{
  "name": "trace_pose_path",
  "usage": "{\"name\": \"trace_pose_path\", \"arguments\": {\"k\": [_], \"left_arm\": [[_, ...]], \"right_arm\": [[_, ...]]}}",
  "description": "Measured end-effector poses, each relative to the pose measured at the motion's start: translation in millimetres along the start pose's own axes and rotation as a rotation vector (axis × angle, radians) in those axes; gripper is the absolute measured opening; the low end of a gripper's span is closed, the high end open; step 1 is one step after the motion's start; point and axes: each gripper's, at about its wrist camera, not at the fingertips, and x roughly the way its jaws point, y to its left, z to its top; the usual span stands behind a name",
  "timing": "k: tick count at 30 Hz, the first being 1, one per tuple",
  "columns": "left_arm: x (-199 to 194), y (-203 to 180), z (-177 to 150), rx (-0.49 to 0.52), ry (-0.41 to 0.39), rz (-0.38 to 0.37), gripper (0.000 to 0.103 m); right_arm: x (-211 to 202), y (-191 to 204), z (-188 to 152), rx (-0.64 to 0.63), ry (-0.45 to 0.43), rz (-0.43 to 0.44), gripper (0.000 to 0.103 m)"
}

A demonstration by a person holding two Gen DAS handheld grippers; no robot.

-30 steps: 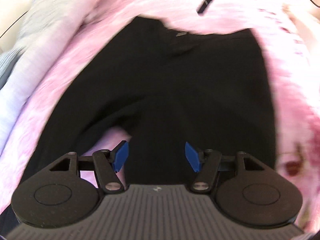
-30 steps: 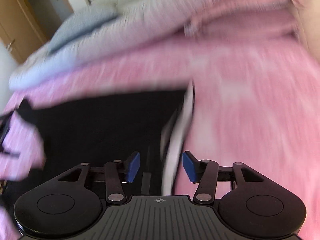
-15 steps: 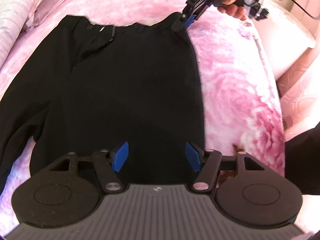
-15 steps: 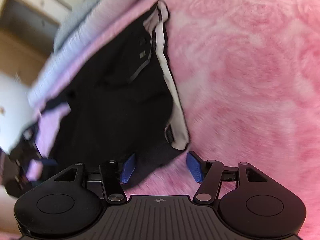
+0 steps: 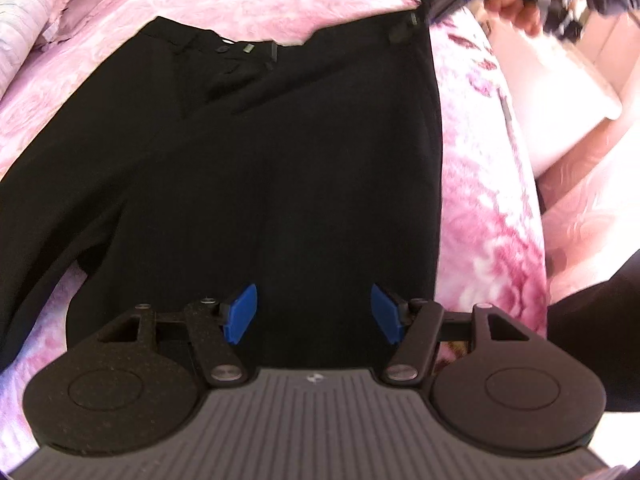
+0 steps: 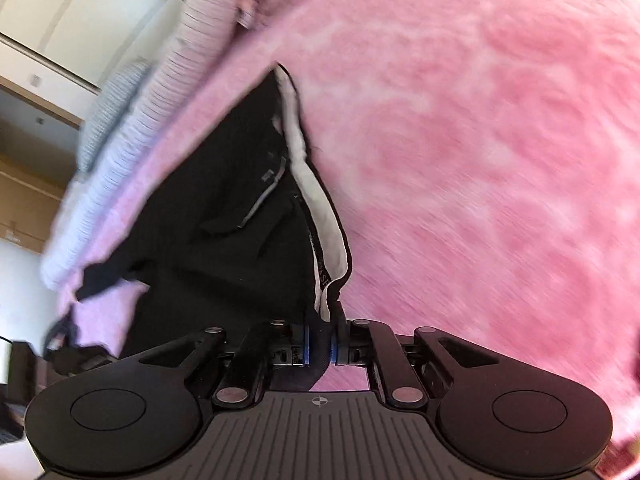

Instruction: Fold clothes

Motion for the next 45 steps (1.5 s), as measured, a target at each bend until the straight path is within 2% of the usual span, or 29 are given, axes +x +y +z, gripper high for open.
{"name": "trace_pose_path", "arguments": {"k": [2,4,5,7,10,13,17,21,24,28,30,32,35,36,37,38,39,40,43,45], "left_arm": [[-10.4,6.4,-7.8,-0.04,-0.014,0.026,0.059],[-29.2,22.6,-22.7,-0.101,-0.026,0.083,0.059],[-39.5,35.1,-33.9,-0.129,-0.021,0.125,0.059],[-60.2,60.0,-56.3,-0.185,-0.013,0.209,0.059],[-91.1,103.2,-100.1,-0.226,0.037,0.36,0.059],[-124.5,155.7,-157.1,-0.209,0.113,0.531,0.06],[-169.2,231.5,-229.2,-0.194,0.166,0.651,0.063],[-202.0,316.4,-292.4,-0.129,0.204,0.706,0.064],[-213.6,380.8,-332.8,-0.054,0.254,0.703,0.064],[-211.5,448.4,-363.0,-0.005,0.294,0.656,0.064],[-209.7,478.9,-370.6,0.007,0.324,0.593,0.064],[-212.6,491.3,-370.6,0.029,0.306,0.555,0.064],[-201.9,507.1,-367.1,0.055,0.321,0.435,0.063],[-197.0,509.9,-366.2,0.065,0.344,0.398,0.06],[-194.2,510.5,-368.2,0.069,0.37,0.36,0.042],[-191.1,510.9,-368.1,0.076,0.387,0.327,0.032],[-190.9,508.4,-367.6,0.088,0.388,0.316,0.012],[-192.0,505.4,-367.1,0.096,0.386,0.31,0.001],[-214.3,488.4,-367.3,0.076,0.347,0.331,0.0],[-244.7,470.2,-368.3,0.03,0.298,0.311,0.0]], "right_arm": [[8.2,3.2,-0.8,-0.031,0.016,-0.038,0.009],[12.2,14.8,2.8,-0.077,0.022,-0.078,0.013],[11.6,26.3,1.7,-0.116,0.014,-0.106,0.026],[9.3,53.0,-4.2,-0.21,-0.012,-0.17,0.04],[6.0,93.1,-13.2,-0.35,-0.051,-0.267,0.043],[2.6,133.1,-22.1,-0.49,-0.091,-0.364,0.043],[42.9,226.5,-43.0,-0.712,-0.083,-0.303,0.044],[109.3,319.2,-66.0,-0.84,-0.053,-0.23,0.044],[157.3,380.4,-84.4,-0.845,-0.037,-0.193,0.044],[216.5,454.6,-117.3,-0.916,-0.005,-0.149,0.044],[240.0,484.1,-132.7,-0.96,0.012,-0.126,0.044],[256.6,502.6,-143.9,-0.995,0.034,-0.106,0.044],[285.5,517.7,-151.9,-1.048,0.059,-0.114,0.044],[290.6,519.9,-152.9,-1.055,0.068,-0.12,0.044],[293.6,520.5,-152.6,-1.058,0.074,-0.125,0.044],[295.5,520.7,-151.9,-1.059,0.079,-0.13,0.044],[298.8,521.7,-150.1,-1.062,0.083,-0.135,0.044],[300.8,521.6,-147.7,-1.066,0.085,-0.14,0.044],[320.9,522.5,-144.0,-1.098,0.085,-0.166,0.044],[329.4,522.4,-143.8,-1.119,0.093,-0.175,0.044]]}}
